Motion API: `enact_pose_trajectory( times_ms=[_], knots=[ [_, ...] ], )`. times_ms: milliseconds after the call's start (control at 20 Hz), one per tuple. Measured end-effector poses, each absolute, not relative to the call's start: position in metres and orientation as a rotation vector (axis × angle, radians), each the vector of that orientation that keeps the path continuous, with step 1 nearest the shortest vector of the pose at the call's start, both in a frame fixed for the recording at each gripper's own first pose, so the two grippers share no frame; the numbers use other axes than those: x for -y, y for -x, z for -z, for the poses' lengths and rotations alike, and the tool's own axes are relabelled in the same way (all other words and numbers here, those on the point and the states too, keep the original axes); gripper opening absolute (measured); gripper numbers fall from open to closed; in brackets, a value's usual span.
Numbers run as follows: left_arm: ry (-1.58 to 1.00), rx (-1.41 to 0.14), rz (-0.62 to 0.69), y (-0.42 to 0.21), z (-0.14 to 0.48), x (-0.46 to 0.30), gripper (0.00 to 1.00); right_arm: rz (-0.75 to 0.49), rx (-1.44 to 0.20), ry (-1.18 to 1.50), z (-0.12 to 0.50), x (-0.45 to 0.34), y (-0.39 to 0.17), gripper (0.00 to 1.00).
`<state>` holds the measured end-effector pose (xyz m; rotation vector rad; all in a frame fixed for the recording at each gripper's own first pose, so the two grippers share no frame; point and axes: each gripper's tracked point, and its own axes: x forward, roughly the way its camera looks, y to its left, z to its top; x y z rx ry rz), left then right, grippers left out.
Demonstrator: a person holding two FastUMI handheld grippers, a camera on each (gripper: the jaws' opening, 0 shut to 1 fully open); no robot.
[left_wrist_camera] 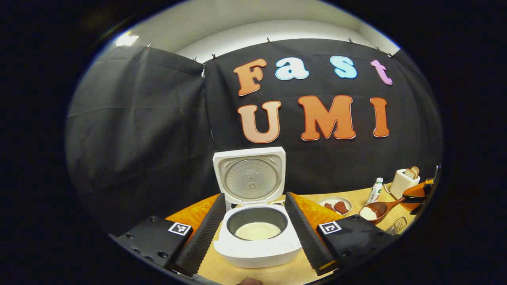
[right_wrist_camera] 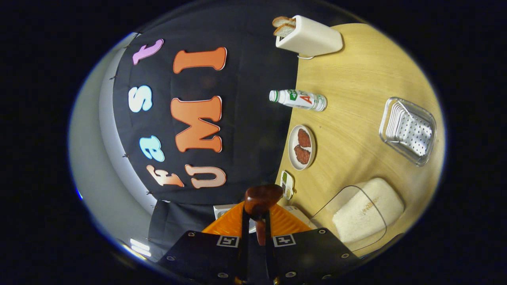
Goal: Close the left gripper, press the button to open the rice cooker; take a wooden spoon from the chopstick holder with the right hand, scoop a spoonful of rice and pour it into the rice cooker, then put the wooden spoon back into the chopstick holder.
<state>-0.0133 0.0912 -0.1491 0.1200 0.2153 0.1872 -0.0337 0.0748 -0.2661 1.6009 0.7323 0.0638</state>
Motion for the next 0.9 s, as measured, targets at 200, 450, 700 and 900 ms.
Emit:
enact_pose_trajectory(
  times_ms=[200,450,700,900],
  knots=[
    [-0.120,-0.211,-0.265,0.032,0.146,-0.119,0.99,-0.153,-0.776,-1.651,0.251,-0.117,0.010,0.17],
    [-0.114,-0.214,-0.380,0.058,0.144,-0.157,0.99,-0.237,-0.843,-1.655,0.243,-0.169,-0.013,0.17],
    [-0.106,-0.222,-0.491,0.082,0.147,-0.189,1.00,-0.303,-0.880,-1.642,0.234,-0.222,-0.038,0.17],
    [-0.101,-0.230,-0.536,0.091,0.148,-0.206,1.00,-0.350,-0.918,-1.660,0.230,-0.267,-0.051,0.17]
  ],
)
